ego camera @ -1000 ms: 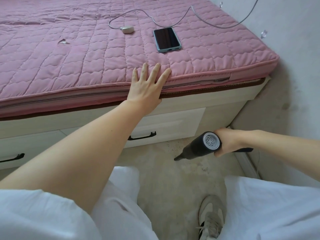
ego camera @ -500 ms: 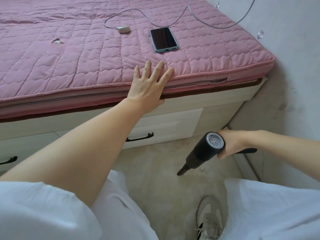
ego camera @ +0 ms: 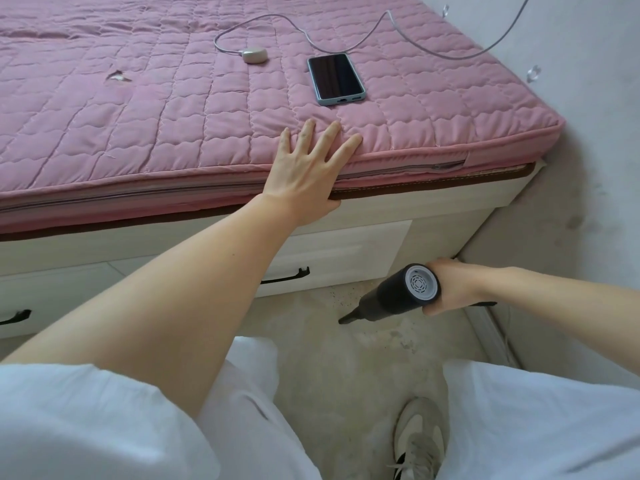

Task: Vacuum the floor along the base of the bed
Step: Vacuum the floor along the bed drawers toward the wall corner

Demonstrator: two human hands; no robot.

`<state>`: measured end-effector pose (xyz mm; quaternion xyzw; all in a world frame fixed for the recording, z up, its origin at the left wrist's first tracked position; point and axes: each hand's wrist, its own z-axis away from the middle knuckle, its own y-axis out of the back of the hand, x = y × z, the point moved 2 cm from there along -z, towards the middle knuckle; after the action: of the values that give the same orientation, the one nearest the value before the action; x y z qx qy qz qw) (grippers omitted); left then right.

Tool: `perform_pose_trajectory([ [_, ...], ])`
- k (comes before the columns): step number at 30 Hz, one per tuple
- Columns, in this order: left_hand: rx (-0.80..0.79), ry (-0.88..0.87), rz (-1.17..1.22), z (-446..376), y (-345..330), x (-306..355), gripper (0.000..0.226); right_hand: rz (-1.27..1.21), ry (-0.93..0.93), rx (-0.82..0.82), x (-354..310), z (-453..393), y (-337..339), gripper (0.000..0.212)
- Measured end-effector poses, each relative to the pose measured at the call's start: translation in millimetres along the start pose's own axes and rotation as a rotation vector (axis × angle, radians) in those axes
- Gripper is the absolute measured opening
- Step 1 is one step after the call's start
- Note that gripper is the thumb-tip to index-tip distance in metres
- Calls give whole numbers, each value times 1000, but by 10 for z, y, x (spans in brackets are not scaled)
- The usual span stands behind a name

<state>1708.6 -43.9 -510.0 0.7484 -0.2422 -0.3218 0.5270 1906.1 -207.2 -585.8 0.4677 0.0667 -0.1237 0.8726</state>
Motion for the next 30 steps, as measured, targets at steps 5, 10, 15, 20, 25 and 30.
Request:
perform_pose_trajectory([
  [5,8,-4,8,-7,0,-8,100,17,14,22,-61,-37,-8,22],
  [10,13,-6,18,-16,-13,-7,100,2,13,31,-77,-108,9,23],
  [15,16,-3,17,-16,-11,-6,100,4,39,36,-139,-209,6,23],
  [20,11,-2,27,-9,0,-7,99,-19,54,36,-154,-268,-1,28],
  [25,9,0,31,-11,10,-8,99,-40,49,18,-182,-285,-35,33],
  [30,9,1,32,-7,6,-3,100,-27,46,-6,-162,-271,-38,40],
])
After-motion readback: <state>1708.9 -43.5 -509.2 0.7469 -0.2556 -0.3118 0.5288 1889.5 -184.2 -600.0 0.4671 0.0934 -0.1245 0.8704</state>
